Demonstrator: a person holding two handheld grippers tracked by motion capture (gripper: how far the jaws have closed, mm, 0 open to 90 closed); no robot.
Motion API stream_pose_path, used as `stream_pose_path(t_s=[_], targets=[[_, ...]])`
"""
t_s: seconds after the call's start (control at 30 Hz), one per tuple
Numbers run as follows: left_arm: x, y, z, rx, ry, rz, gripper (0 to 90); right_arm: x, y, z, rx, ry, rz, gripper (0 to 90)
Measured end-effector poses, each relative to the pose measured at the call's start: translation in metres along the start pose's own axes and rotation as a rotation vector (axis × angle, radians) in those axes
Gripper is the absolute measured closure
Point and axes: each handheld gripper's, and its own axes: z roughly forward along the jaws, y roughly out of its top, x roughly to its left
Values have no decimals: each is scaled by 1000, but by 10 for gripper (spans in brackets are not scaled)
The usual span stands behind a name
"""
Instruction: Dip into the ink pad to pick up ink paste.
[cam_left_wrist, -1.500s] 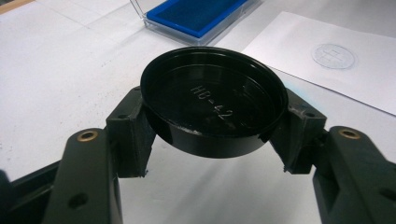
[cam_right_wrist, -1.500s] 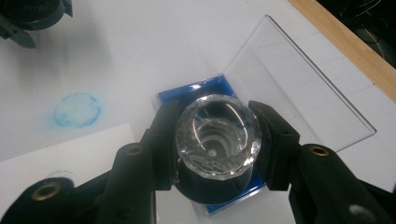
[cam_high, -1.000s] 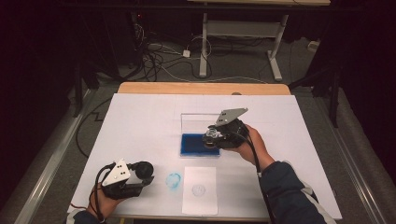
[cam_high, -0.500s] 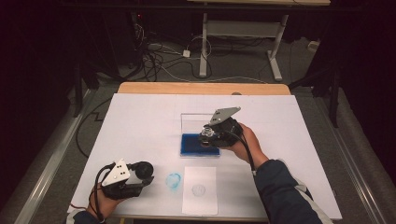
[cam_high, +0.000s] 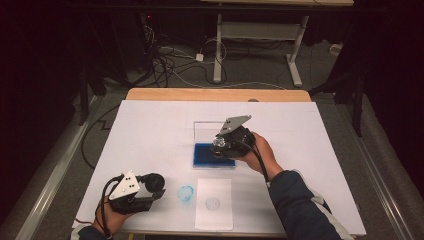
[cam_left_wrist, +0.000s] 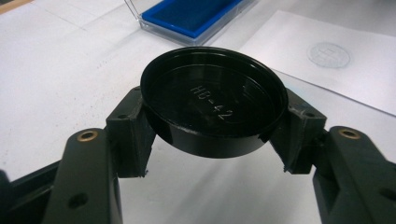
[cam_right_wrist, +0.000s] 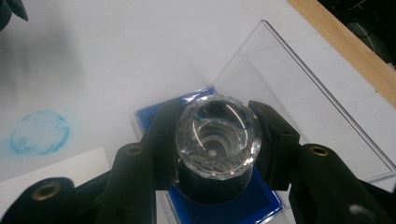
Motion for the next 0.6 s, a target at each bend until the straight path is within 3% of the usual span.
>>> stream_pose_path(t_s=[0.6], targets=[[-1,-1,2,9,-18,6,366,-11,-8,21,58,6,51,571]])
